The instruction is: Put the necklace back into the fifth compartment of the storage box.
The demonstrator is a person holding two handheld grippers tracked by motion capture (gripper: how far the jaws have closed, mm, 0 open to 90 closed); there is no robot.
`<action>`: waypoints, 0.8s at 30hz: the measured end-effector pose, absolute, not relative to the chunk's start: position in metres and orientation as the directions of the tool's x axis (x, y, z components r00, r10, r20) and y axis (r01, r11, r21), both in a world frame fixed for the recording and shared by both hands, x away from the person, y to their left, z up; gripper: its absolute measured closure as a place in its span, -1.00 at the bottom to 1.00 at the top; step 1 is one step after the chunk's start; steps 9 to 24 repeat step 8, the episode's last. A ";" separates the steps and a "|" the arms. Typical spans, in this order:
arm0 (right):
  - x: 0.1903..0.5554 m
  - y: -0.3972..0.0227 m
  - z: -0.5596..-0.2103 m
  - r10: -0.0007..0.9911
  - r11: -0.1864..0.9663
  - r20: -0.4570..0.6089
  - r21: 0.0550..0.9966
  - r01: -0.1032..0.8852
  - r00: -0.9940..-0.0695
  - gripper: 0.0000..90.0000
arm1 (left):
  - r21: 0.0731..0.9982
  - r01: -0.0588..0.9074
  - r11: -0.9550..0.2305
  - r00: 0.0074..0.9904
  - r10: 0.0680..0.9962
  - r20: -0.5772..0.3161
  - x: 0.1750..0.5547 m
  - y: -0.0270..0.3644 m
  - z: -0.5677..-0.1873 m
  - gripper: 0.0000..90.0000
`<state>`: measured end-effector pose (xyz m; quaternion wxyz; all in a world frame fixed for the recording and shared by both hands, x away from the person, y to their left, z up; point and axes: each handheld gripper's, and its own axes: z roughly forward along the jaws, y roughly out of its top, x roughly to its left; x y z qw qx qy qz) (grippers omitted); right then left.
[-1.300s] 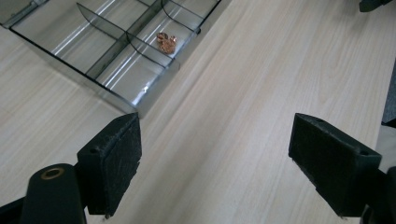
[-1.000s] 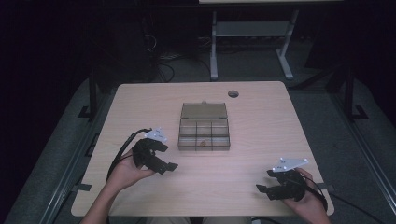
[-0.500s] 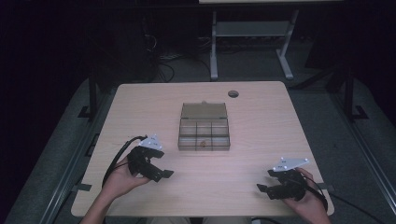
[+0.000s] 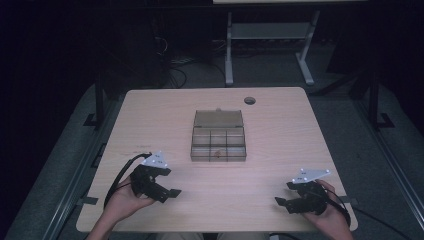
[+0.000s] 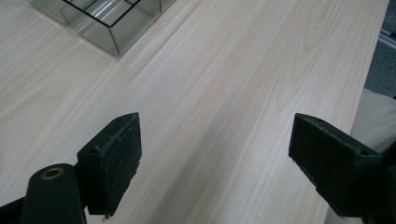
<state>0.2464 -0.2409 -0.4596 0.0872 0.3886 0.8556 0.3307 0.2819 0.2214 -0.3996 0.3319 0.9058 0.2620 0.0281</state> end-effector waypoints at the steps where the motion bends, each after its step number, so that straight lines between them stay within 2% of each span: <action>1: 0.246 -0.241 -0.460 0.723 0.479 0.109 0.631 0.609 -0.682 -0.36 | 0.618 0.458 -0.639 0.859 0.498 -0.123 0.279 0.225 -0.401 -0.63; 8: 0.246 -0.241 -0.460 0.719 0.482 0.107 0.636 0.603 -0.687 -0.36 | 0.640 0.472 -0.606 0.845 0.517 -0.134 0.262 0.231 -0.409 -0.63; 24: 0.246 -0.241 -0.460 0.719 0.482 0.107 0.636 0.603 -0.687 -0.36 | 0.640 0.472 -0.606 0.845 0.517 -0.134 0.262 0.231 -0.409 -0.63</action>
